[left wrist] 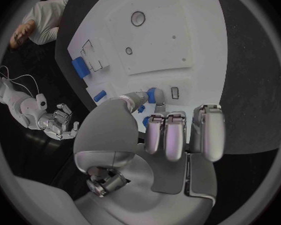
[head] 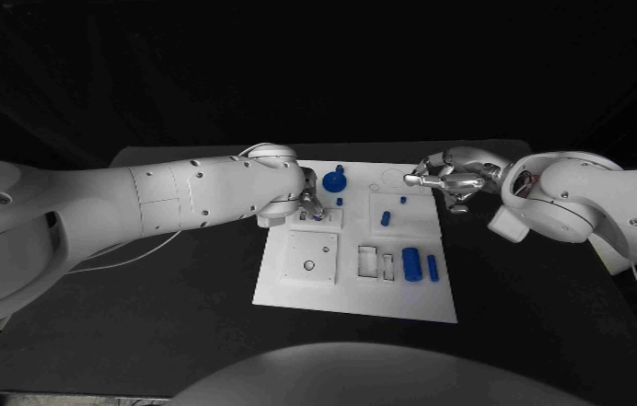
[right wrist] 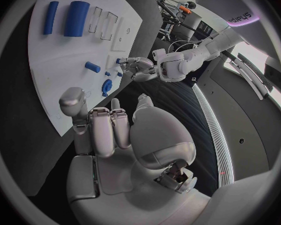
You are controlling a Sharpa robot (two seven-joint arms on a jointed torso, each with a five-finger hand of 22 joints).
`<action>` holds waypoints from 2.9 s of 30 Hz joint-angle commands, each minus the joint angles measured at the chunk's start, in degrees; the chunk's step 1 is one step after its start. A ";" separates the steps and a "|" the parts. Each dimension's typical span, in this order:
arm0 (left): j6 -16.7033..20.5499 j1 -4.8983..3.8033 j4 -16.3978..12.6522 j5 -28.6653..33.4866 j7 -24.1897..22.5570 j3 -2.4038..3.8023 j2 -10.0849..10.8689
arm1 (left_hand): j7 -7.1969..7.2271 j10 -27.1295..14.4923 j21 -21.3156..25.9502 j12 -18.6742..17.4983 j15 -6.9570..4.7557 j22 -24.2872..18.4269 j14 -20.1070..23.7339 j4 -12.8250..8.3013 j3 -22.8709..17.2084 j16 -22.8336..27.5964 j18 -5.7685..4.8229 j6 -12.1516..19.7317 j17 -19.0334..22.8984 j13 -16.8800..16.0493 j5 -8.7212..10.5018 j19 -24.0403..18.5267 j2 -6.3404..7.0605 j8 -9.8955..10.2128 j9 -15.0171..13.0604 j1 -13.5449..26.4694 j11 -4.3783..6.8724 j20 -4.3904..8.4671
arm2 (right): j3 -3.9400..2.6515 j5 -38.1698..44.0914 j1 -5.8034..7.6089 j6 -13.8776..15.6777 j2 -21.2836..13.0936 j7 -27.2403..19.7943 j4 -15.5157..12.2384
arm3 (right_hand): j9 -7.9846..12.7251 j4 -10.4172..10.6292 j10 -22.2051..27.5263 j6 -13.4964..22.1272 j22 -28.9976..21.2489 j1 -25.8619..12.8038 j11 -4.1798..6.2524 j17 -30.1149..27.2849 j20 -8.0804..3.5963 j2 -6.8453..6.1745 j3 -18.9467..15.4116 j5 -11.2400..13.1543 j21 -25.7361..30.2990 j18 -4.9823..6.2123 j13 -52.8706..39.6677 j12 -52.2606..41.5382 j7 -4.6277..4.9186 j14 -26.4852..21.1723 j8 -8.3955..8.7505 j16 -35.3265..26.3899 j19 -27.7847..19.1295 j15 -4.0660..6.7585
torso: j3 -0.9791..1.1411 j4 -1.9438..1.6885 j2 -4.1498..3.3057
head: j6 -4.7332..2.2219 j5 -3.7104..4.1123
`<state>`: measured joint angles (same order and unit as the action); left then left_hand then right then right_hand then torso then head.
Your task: Assemble the parts on the task board
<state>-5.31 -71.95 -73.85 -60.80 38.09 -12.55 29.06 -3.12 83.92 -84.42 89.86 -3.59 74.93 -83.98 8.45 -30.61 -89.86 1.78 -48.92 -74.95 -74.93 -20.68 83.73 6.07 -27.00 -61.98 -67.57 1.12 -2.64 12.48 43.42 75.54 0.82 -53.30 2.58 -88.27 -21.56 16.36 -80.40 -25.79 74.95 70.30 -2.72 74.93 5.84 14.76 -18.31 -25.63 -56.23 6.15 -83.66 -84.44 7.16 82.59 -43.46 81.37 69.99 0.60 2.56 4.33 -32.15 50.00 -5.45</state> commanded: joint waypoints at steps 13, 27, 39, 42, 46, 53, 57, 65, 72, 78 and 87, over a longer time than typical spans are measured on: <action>-1.10 0.43 0.56 0.78 -0.19 -0.06 -0.36 | -2.35 6.08 0.63 0.14 1.73 7.23 -6.02 5.63 8.06 -0.14 0.56 1.24 -15.05 -15.07 10.79 -0.30 -2.29 9.92 8.18 6.38 -2.25 -1.66 | 0.01 -0.21 -0.07 -1.10 0.01 0.15 0.02 | 0.08 0.00 0.02 0.23 5.69 0.54 0.28 5.70 0.10 -0.03 0.23 0.21 0.15 0.79 2.91 0.20 0.16 -0.35 0.22 -0.27 -0.47 -0.09 | -0.02 0.07 -0.02 | 0.00 0.08; 0.66 0.73 0.69 0.85 0.23 -0.06 -0.03 | -2.92 6.08 0.72 0.14 2.32 7.56 -6.02 8.01 16.06 -0.14 0.59 -0.15 -15.05 -15.07 14.49 -0.12 -3.30 13.74 12.56 9.14 -2.88 -2.45 | 0.01 -0.21 -0.08 -1.25 -0.37 0.39 -0.16 | 0.08 -0.01 0.02 0.24 5.67 0.57 0.28 5.68 0.11 -0.03 0.24 0.19 0.21 0.80 2.91 0.21 0.17 -0.37 0.23 -0.29 -0.50 -0.09 | 0.00 -0.03 -0.05 | 0.00 0.26; 3.51 0.39 -3.58 0.17 1.30 0.42 4.19 | -1.93 6.08 -0.35 0.14 1.52 9.07 -6.02 8.32 24.45 -0.14 0.18 -1.79 -15.05 -15.07 17.95 1.36 -2.13 10.15 10.35 14.98 -1.98 -1.71 | 0.01 -0.19 -0.09 -1.09 -1.44 0.44 -0.55 | 0.08 -0.03 0.11 0.26 5.64 0.62 0.27 5.59 0.11 -0.05 0.26 0.17 0.34 0.82 3.00 0.26 0.17 -0.44 0.26 -0.37 -0.57 -0.10 | 0.02 -0.18 -0.06 | 0.00 0.45; 4.94 -0.57 -5.90 -0.16 0.81 0.83 6.43 | -1.68 6.08 -0.89 0.14 1.26 9.70 -6.02 8.36 26.56 -0.14 -0.02 -1.85 -15.05 -15.07 17.95 1.91 -1.10 9.24 9.59 16.24 -1.76 -1.48 | 0.01 -0.18 -0.09 -0.98 -1.82 0.37 -0.72 | 0.08 -0.02 0.10 0.26 5.65 0.61 0.26 5.63 0.11 -0.06 0.25 0.18 0.31 0.81 2.99 0.26 0.18 -0.41 0.26 -0.34 -0.55 -0.10 | 0.01 -0.14 -0.09 | 0.00 0.49; 6.06 -2.18 -8.35 -0.31 -0.04 1.40 9.13 | -1.47 6.08 -1.23 0.14 1.09 10.11 -6.02 8.37 28.28 -0.14 -0.14 -1.82 -15.05 -15.07 17.95 2.26 -0.71 8.31 8.82 16.48 -1.58 -1.28 | 0.01 -0.17 -0.09 -0.86 -2.32 0.42 -0.95 | 0.07 0.08 0.07 0.23 5.66 0.49 0.25 5.61 0.12 -0.10 0.17 0.29 0.32 0.81 2.96 0.25 0.19 -0.41 0.26 -0.35 -0.54 -0.11 | 0.06 -0.20 -0.11 | 0.00 0.65; 8.46 -6.44 -10.62 3.45 -4.71 1.90 13.05 | -1.13 6.08 -4.23 0.14 0.95 13.54 -6.02 6.91 27.08 -0.14 -1.26 -1.13 -15.05 -15.07 13.63 5.02 -3.79 6.55 7.68 8.21 -1.39 -1.05 | 0.01 -0.16 -0.08 -0.51 -3.02 0.21 -1.39 | 0.06 0.21 0.05 0.16 5.69 0.26 0.23 5.61 0.14 -0.13 0.05 0.42 0.27 0.78 2.95 0.24 0.19 -0.40 0.26 -0.34 -0.48 -0.12 | 0.04 -0.27 -0.31 | 0.00 0.99; 7.70 -7.49 -8.93 4.38 -5.65 1.93 12.50 | -1.17 6.08 -5.21 0.14 0.99 14.65 -6.02 7.60 27.10 -0.14 -1.64 -1.10 -15.05 -15.07 9.95 5.92 -4.89 6.25 7.98 5.14 -1.37 -1.14 | 0.01 -0.16 -0.08 -0.61 -2.96 0.22 -1.40 | 0.07 0.24 0.02 0.14 5.71 0.18 0.23 5.63 0.14 -0.14 0.01 0.46 0.20 0.77 2.92 0.22 0.21 -0.38 0.27 -0.31 -0.43 -0.13 | 0.02 -0.24 -0.39 | 0.00 0.80; 2.43 -6.99 -0.86 1.17 -4.53 1.07 7.70 | -1.25 6.08 -4.92 0.14 1.22 14.35 -6.02 8.21 30.25 -0.14 -1.52 -1.48 -15.05 -15.07 15.03 5.63 -6.37 5.73 8.42 8.88 -1.56 -1.33 | 0.01 -0.16 -0.08 -0.95 -1.88 -0.09 -0.80 | 0.07 0.25 0.02 0.14 5.70 0.14 0.23 5.62 0.15 -0.13 0.00 0.47 0.26 0.77 2.93 0.22 0.20 -0.38 0.29 -0.32 -0.46 -0.13 | -0.06 -0.16 -0.69 | 0.00 0.31; 1.38 -4.73 5.35 -0.67 -4.72 0.94 4.31 | -1.29 6.08 -4.81 0.14 1.25 14.25 -6.02 8.26 30.66 -0.14 -1.48 -1.39 -15.05 -15.07 14.02 5.52 -6.70 5.67 8.60 8.44 -1.59 -1.39 | 0.01 -0.18 -0.22 -1.32 -1.07 -0.28 -0.18 | 0.08 0.24 0.07 0.14 5.68 0.14 0.22 5.59 0.15 -0.11 0.00 0.45 0.35 0.79 2.97 0.25 0.21 -0.41 0.31 -0.35 -0.51 -0.14 | -0.04 -0.08 -0.93 | 0.00 0.28; 1.84 -3.30 8.96 -1.30 -5.26 1.02 2.08 | -1.31 6.08 -4.63 0.14 1.28 14.06 -6.02 8.16 30.93 -0.14 -1.41 -1.37 -15.05 -15.07 13.39 5.34 -6.88 5.61 8.67 8.28 -1.62 -1.43 | 0.01 -0.20 -0.48 -1.52 -0.98 -0.34 0.08 | 0.10 0.22 0.07 0.15 5.67 0.14 0.22 5.57 0.15 -0.04 0.03 0.38 0.41 0.80 2.97 0.25 0.21 -0.42 0.35 -0.37 -0.53 -0.14 | -0.11 -0.15 -0.78 | 0.00 0.33; 2.77 -2.61 11.53 -1.70 -6.58 1.08 0.17 | -1.28 6.08 -4.24 0.14 1.31 13.69 -6.02 8.06 31.20 -0.14 -1.26 -1.34 -15.05 -15.07 11.97 4.96 -7.31 5.31 8.68 7.23 -1.62 -1.48 | 0.01 -0.22 -0.61 -1.62 -0.79 -0.33 0.23 | 0.11 0.20 0.08 0.14 5.66 0.14 0.22 5.54 0.16 0.02 0.07 0.31 0.46 0.80 2.98 0.26 0.21 -0.45 0.38 -0.40 -0.56 -0.15 | -0.06 -0.15 -0.74 | 0.00 0.42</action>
<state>-2.47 -74.62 -62.57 -61.64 33.10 -11.53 29.53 -4.17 84.04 -88.86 89.86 -2.26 74.90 -84.07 16.58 0.30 -89.86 0.87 -50.16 -74.95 -74.91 -8.52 83.94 -1.22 -21.48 -53.36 -59.99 -0.79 -4.07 12.48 43.12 74.98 0.30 -54.17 2.80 -88.05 -21.50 16.36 -80.40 -25.79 74.90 70.04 -2.91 74.93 6.04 14.50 -18.31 -25.41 -56.02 6.15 -83.66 -84.29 7.16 82.69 -43.46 81.37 69.79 0.49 2.48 4.26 -32.89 50.00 -5.16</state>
